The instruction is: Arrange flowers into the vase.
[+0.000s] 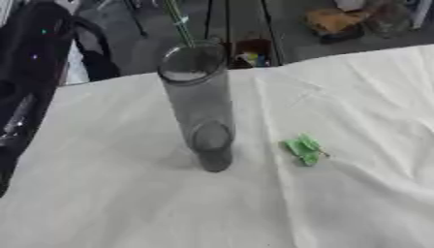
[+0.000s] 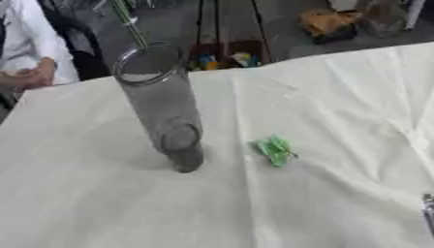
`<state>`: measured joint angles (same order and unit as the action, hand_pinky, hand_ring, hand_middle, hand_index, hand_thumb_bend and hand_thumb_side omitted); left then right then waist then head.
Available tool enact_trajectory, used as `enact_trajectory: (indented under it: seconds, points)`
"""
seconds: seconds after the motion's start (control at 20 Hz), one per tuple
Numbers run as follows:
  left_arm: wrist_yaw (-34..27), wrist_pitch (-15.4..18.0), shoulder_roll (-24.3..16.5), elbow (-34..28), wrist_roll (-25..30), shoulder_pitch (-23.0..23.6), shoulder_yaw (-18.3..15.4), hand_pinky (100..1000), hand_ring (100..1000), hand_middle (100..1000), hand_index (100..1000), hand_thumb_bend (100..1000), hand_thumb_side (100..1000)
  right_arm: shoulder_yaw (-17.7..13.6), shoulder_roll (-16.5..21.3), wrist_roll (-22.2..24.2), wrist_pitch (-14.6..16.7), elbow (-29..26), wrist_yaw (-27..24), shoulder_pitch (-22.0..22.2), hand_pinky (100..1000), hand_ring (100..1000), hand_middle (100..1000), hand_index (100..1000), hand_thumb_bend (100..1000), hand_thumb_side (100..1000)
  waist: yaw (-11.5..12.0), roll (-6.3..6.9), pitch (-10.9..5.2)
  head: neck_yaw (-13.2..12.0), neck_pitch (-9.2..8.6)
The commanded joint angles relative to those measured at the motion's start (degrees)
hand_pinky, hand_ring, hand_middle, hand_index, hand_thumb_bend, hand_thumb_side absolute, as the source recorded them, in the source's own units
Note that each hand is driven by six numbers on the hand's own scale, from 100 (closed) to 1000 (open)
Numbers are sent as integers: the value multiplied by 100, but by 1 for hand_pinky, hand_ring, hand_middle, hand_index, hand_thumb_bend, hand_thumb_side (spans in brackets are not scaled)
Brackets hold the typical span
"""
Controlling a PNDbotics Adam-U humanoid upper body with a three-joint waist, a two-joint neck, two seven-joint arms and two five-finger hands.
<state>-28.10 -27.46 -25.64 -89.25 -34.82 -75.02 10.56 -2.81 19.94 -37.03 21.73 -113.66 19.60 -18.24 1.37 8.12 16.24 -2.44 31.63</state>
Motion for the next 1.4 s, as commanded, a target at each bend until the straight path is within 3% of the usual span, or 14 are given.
enact_trajectory:
  seconds: [0.05, 1.4]
  points:
    - [49, -417, -41, -56, -391, -59, -17, 100, 100, 100, 100, 100, 292, -4, 89, -4, -3, -93, 0, -90, 637, 648, 480, 685, 100, 931, -7, -35, -87, -13, -50]
    - [301, -649, 164, 77, -427, 121, 164, 100, 100, 100, 100, 100, 286, -7, 58, 6, -13, -93, -9, -108, 644, 652, 478, 685, 100, 933, -28, -34, -47, -24, -99]
